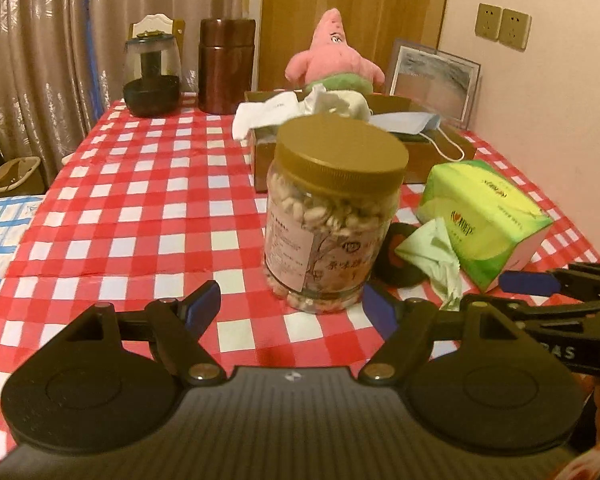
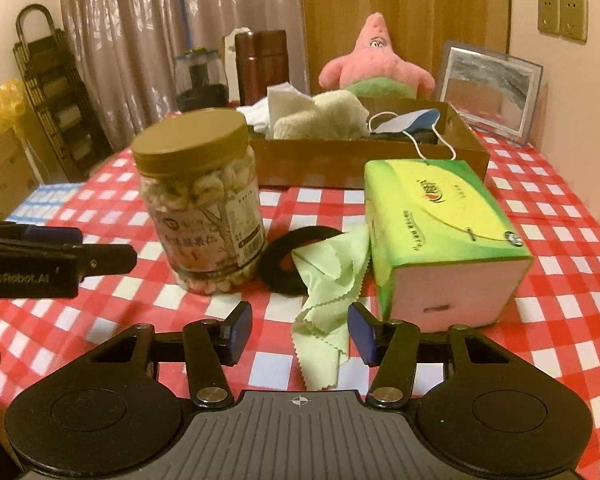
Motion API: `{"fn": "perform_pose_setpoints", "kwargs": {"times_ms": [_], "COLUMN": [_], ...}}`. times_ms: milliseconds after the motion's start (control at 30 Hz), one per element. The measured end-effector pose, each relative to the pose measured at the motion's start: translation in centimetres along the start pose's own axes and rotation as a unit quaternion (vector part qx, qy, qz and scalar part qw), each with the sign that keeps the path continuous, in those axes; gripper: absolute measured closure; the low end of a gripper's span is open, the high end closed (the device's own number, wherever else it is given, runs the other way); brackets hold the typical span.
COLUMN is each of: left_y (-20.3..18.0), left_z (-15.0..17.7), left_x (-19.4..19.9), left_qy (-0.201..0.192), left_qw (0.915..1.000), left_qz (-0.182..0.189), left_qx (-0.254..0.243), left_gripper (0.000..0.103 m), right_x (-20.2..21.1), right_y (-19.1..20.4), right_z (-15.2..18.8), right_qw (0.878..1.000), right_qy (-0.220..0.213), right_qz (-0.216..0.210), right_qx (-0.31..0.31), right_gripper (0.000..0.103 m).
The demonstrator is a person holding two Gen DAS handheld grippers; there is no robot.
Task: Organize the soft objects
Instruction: 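Move both tools back toward the light-green cloth and black headband, then grasp the light-green cloth with the right tool and lift it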
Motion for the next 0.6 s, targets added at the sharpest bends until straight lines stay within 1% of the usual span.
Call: {"fn": "perform_pose_setpoints", "kwargs": {"times_ms": [233, 400, 467, 533, 567, 600], "left_y": [0.3, 0.2, 0.2, 0.2, 0.1, 0.1], "left_z": [0.7, 0.8, 1.0, 1.2, 1.3, 1.4], "left_x": [-1.6, -2.0, -2.2, -2.4, -2.5, -2.5], "left_qy": [-0.004, -0.011, -0.009, -0.004, -0.001, 0.002], "left_qw": [1.0000, 0.9998, 0.9997, 0.9997, 0.9996, 0.9994], "left_qz": [0.007, 0.018, 0.022, 0.025, 0.030, 0.033], "left_qx": [0.001, 0.004, 0.005, 0.004, 0.004, 0.003], "left_gripper": [0.028, 0.028, 0.028, 0.028, 0.028, 0.028], "right_x": [-2.9, -4.6, -5.1, -5.2, -5.1, -5.0], "right_y": [0.0, -0.1, -0.3, -0.3, -0.2, -0.2], "right_z": [0.4, 0.6, 0.7, 0.8, 0.8, 0.9], "right_qw": [0.999, 0.998, 0.997, 0.997, 0.997, 0.998], "right_qy": [0.017, 0.029, 0.033, 0.035, 0.038, 0.041], "right_qz": [0.035, 0.054, 0.062, 0.062, 0.059, 0.055], "right_qx": [0.010, 0.008, 0.010, 0.009, 0.013, 0.015], "right_gripper": [0.056, 0.063, 0.072, 0.086, 0.094, 0.096]}}
Point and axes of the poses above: each gripper's, at about its wrist camera, not at the fingertips, and x roughly against the way its jaws point, y to its left, z to its underside, the point moved 7 cm from there along -x, roughly the way its jaws point, and after that the axes turned 2 degrees about y, right-handed, at the moved point
